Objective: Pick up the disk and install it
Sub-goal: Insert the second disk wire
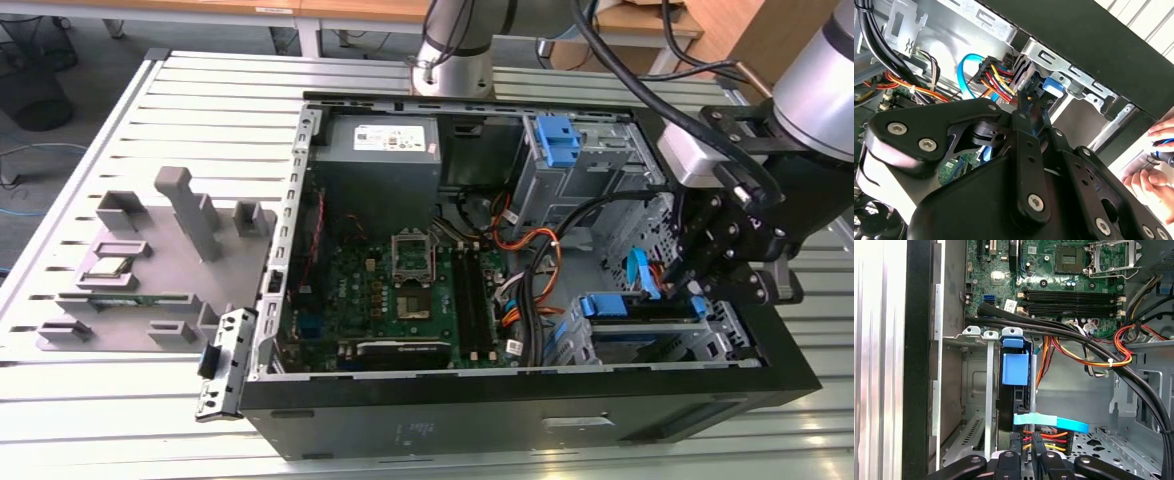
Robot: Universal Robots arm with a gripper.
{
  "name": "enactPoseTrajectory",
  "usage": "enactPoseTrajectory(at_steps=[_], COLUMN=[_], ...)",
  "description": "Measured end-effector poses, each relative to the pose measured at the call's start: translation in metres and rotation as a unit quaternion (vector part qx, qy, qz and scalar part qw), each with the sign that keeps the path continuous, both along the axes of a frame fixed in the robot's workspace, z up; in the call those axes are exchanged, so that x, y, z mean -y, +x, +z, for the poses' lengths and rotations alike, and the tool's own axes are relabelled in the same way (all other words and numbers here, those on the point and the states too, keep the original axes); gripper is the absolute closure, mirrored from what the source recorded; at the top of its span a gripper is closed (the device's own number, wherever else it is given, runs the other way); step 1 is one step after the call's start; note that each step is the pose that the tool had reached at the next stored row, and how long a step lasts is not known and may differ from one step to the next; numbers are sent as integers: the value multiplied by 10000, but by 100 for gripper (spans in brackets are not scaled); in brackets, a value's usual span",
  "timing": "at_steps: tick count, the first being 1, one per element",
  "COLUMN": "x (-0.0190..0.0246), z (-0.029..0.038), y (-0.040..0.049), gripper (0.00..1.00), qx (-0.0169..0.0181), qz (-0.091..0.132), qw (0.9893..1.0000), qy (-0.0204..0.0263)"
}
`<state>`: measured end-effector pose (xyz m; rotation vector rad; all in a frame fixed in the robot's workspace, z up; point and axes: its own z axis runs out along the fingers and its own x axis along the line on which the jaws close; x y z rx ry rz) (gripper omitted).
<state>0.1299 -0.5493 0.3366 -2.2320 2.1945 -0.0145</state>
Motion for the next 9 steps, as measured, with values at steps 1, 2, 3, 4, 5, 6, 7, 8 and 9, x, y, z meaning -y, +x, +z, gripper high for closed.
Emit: enactPoseTrajectory(at_steps=[1, 2, 3, 4, 5, 6, 7, 8, 9], x=[1, 0, 0, -1, -1, -1, 0, 2, 6], z=[-1, -1, -1, 0, 0, -1, -2, -2, -3], y=[0, 0, -1, 0, 0, 0, -1, 0, -1], gripper=[76, 76, 76, 76, 76, 76, 76, 76, 76], qx=[0, 0, 0, 0, 0, 0, 0, 0, 0], qz=[0, 0, 0, 0, 0, 0, 0, 0, 0], qw=[10000, 10000, 9999, 9999, 9999, 9999, 9999, 9999, 9999], qy=[30, 72, 122, 133, 135, 135, 136, 136, 137])
